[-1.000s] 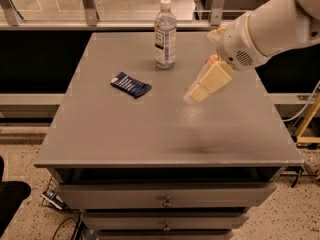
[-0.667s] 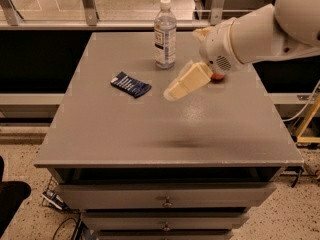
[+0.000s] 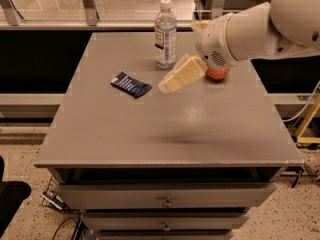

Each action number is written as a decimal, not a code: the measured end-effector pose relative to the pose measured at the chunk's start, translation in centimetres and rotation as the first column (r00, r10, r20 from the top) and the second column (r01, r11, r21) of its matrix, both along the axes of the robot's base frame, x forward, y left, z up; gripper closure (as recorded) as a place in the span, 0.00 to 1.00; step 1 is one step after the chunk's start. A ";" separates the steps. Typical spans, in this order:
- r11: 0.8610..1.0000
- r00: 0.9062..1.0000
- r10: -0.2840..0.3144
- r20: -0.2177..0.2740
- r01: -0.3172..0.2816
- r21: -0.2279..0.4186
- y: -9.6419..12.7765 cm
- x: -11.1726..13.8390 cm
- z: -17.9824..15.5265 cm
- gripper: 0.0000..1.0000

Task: Pick rxbar blueberry

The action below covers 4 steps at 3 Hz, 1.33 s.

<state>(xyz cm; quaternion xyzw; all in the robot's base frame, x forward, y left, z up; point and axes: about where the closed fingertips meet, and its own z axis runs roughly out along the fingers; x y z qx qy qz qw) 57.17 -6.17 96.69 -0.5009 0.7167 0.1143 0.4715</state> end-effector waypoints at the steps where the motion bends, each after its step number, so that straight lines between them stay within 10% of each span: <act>1: 1.000 1.000 0.000 -0.012 0.000 0.021 0.6 0.6 -0.5 0.00; 4: 0.953 0.986 0.169 0.008 -0.166 0.252 9.6 5.6 -7.5 0.00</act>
Offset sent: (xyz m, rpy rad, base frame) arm 0.0666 0.0670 -0.0681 0.2514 0.0162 0.1026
